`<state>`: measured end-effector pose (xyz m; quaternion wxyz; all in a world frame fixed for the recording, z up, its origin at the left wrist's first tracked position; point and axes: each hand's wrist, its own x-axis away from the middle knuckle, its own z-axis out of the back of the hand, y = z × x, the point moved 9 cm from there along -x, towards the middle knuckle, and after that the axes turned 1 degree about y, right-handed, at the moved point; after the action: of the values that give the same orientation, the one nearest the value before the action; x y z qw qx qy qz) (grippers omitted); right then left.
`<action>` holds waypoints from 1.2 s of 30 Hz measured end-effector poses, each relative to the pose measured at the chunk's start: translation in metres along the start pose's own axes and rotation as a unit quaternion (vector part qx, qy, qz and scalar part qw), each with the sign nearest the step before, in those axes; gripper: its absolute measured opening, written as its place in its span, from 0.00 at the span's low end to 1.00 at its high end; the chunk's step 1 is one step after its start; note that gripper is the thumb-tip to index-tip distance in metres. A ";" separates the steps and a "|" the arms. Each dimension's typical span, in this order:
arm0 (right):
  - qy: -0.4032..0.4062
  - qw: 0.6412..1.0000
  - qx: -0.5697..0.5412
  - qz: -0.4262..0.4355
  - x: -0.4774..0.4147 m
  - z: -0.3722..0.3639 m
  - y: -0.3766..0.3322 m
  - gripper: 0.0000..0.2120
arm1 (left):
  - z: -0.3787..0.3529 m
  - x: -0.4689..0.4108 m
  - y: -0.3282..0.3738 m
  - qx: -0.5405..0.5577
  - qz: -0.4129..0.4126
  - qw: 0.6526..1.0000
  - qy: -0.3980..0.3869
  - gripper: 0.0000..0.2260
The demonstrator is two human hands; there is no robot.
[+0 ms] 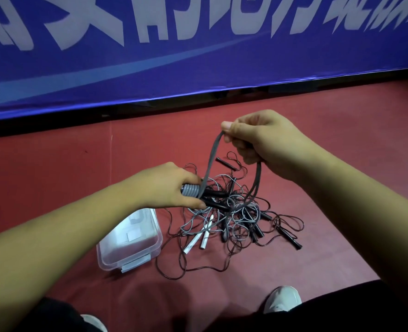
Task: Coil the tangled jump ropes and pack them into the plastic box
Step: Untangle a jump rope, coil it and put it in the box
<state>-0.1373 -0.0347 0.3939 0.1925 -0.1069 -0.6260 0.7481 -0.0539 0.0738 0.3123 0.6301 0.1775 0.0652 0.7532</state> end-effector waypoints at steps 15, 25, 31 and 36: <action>-0.001 0.993 0.023 -0.113 -0.019 0.036 0.078 0.14 | 0.036 0.015 0.018 0.366 -0.083 0.918 0.127 0.10; -0.153 0.971 -0.031 -0.180 -0.006 0.005 0.093 0.09 | 0.046 0.012 -0.020 0.581 0.015 0.791 0.191 0.16; -0.161 0.979 0.075 -0.103 0.005 -0.006 0.056 0.16 | 0.044 0.009 -0.040 0.551 0.071 0.801 0.223 0.08; -0.117 0.986 0.097 -0.066 0.009 -0.006 0.037 0.14 | 0.051 0.010 -0.052 0.537 0.110 0.796 0.256 0.07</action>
<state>-0.1490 -0.0305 0.3577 0.1767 0.0419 -0.5742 0.7983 0.0110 0.0871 0.3442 0.3070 0.2935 0.5982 0.6795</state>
